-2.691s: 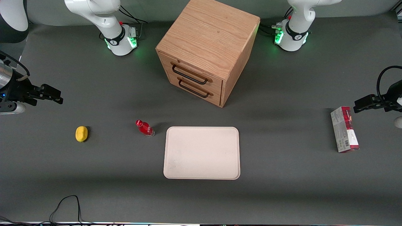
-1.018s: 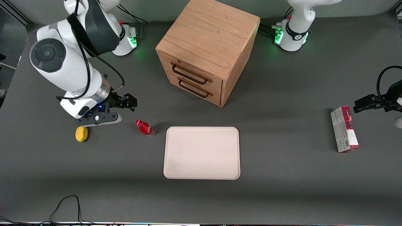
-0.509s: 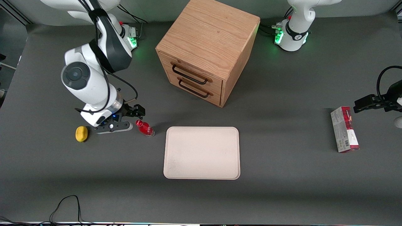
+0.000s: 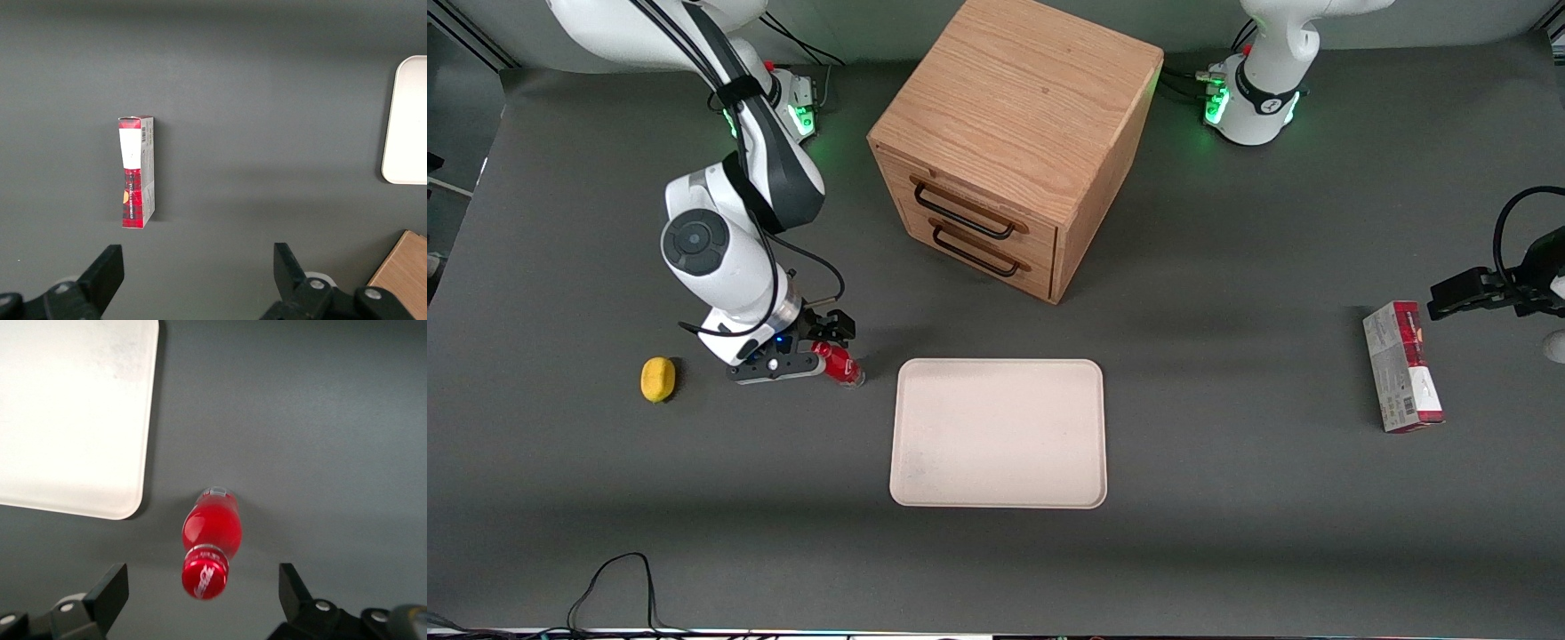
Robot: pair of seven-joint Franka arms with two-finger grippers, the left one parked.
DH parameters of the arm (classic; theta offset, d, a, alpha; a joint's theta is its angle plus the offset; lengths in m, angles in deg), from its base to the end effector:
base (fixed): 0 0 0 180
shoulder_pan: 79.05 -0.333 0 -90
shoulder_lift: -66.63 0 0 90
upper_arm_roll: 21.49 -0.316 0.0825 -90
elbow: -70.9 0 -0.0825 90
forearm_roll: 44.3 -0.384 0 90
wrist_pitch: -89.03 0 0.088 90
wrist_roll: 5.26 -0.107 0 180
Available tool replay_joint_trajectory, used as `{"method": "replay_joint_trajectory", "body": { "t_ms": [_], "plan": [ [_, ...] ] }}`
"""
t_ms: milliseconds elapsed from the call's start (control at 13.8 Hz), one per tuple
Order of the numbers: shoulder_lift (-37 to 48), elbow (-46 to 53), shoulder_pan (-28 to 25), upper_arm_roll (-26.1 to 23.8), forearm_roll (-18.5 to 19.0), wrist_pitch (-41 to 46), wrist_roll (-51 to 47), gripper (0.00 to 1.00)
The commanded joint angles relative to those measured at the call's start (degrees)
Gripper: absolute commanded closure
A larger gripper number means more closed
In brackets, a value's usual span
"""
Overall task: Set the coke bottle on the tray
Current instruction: 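Lower the right gripper and close it around the red bottle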
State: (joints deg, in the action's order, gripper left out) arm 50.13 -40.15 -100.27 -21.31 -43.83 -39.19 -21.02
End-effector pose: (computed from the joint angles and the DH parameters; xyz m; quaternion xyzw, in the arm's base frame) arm 0.5720 0.2199 0.3380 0.9988 0.0486 0.0067 0.0016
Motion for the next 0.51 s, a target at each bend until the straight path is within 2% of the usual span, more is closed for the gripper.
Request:
{"method": "replay_joint_trajectory", "body": {
  "t_ms": [0, 218, 291, 364, 436],
  "plan": [
    [-1.4, 0.0, -0.5, 0.3, -0.8, -1.3, -0.1, 0.00],
    [-2.0, 0.0, -0.8, 0.3, -0.7, -1.6, -0.3, 0.00],
    [-2.0, 0.0, -0.8, 0.3, -0.7, -1.5, -0.3, 0.06],
    [-2.0, 0.0, -0.8, 0.3, -0.7, -1.2, -0.3, 0.26],
    [-2.0, 0.0, -0.8, 0.3, -0.7, -1.1, -0.3, 0.39]
  ]
}}
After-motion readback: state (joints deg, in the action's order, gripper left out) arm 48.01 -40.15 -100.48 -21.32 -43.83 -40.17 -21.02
